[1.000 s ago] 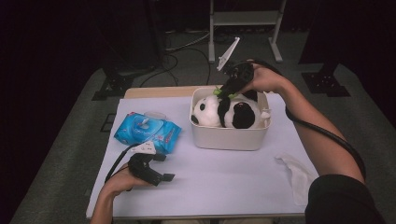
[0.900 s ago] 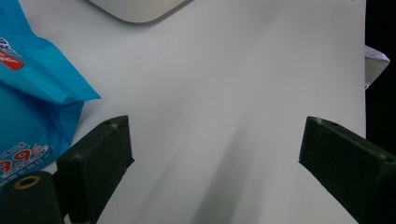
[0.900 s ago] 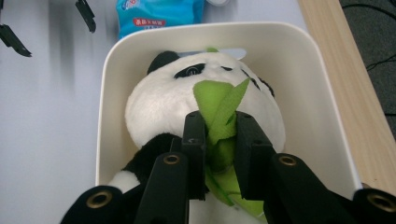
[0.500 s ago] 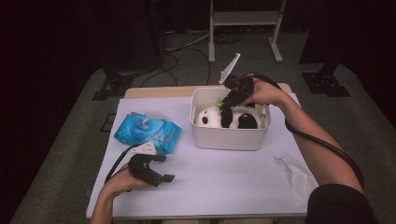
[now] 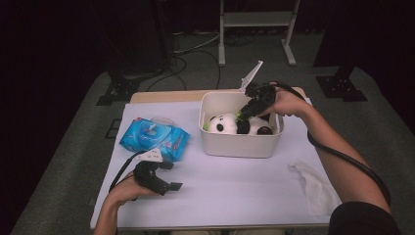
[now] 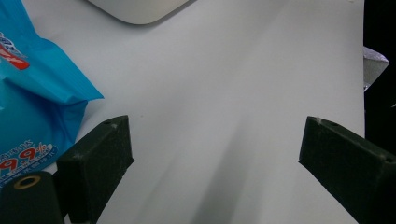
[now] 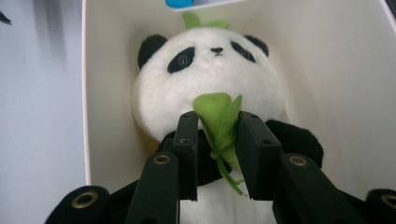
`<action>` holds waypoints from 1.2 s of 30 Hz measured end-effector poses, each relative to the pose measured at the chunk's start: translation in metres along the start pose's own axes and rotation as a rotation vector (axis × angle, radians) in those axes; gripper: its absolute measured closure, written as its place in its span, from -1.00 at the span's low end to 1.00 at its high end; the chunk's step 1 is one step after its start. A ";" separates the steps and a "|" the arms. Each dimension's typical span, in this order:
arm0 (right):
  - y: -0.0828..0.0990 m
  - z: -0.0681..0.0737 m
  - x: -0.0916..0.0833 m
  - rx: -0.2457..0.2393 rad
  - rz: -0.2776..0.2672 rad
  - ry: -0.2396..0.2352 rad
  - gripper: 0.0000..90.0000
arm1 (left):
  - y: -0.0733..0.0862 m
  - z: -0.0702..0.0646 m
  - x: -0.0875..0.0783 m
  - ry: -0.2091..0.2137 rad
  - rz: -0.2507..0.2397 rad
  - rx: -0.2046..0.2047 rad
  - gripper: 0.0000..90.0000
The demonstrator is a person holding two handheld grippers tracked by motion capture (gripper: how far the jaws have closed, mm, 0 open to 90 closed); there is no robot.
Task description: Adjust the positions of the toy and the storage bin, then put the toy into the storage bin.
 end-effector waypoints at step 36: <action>0.049 0.048 -0.072 0.042 -0.140 0.019 0.20 | -0.011 -0.005 0.005 0.028 -0.007 0.037 -0.80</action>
Point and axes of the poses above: each handheld gripper's, and its own axes: x roughly forward along the jaws, y roughly out of its underside, z roughly to its left, the point moved 1 cm from there along x, roughly forward along the jaws, and after that the axes turned 7 degrees about y, right-handed, at the moved point
